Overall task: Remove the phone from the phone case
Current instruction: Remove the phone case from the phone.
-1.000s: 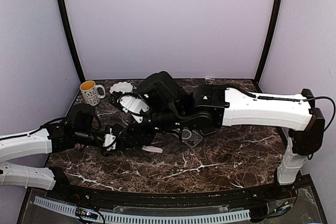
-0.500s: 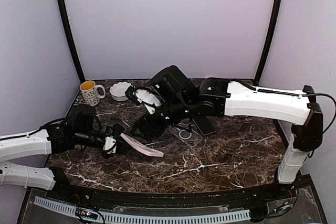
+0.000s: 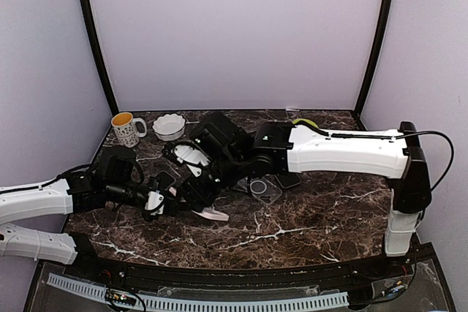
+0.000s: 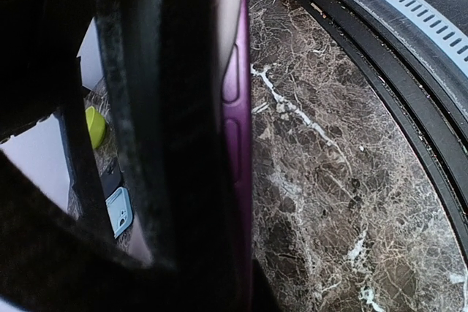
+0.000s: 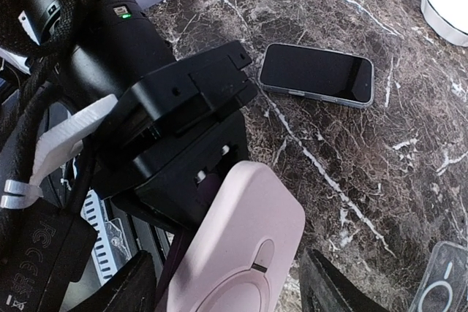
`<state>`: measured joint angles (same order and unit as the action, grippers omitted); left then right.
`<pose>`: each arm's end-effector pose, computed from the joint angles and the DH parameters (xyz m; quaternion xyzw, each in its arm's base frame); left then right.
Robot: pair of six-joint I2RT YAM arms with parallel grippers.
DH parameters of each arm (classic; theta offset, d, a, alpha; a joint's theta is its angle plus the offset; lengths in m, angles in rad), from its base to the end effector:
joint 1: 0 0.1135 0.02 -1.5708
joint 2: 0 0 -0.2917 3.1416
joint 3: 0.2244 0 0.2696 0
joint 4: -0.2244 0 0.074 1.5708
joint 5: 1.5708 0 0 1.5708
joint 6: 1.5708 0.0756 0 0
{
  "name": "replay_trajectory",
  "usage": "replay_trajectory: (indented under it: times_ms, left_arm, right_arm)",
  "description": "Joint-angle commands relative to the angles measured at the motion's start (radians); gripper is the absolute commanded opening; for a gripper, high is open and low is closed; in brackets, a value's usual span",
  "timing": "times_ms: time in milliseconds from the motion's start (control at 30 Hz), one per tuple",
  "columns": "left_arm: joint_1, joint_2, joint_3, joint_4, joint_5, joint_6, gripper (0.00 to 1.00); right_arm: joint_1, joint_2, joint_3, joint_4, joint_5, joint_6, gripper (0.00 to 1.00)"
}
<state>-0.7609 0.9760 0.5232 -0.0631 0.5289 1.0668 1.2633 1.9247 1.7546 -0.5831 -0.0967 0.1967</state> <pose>0.1477 -0.1933 0.2254 0.7408 0.4052 -0.1492 0.5146 0.1441 0.4780 0.2997 -0.4825 0.7795 0.2978 0.2663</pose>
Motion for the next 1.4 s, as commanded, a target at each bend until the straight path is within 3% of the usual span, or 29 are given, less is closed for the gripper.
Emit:
replay_trajectory:
  times_ms: [0,300,633,867,1133,1367]
  left_arm:
    - [-0.006,-0.011,0.038,0.031,0.021,0.003,0.0]
    - [-0.007,-0.017,0.039,0.048,-0.04,-0.004,0.0]
    - [-0.006,-0.033,0.032,0.059,-0.079,0.0,0.0]
    - [-0.006,-0.034,0.029,0.06,-0.078,0.002,0.0]
    - [-0.006,-0.043,0.024,0.06,-0.081,0.008,0.0]
    - [-0.007,-0.046,0.02,0.06,-0.065,0.014,0.0]
  right_arm:
    - [0.005,0.02,0.025,0.005,0.061,-0.014,0.63]
    - [0.017,0.041,0.039,-0.087,0.093,-0.053,0.45]
    - [0.028,0.067,0.053,-0.18,0.248,-0.054,0.27]
    - [0.025,0.022,-0.007,-0.151,0.263,-0.043,0.11]
    - [0.011,-0.024,-0.072,-0.121,0.273,-0.04,0.0]
    - [-0.016,-0.062,-0.119,-0.098,0.302,-0.033,0.0]
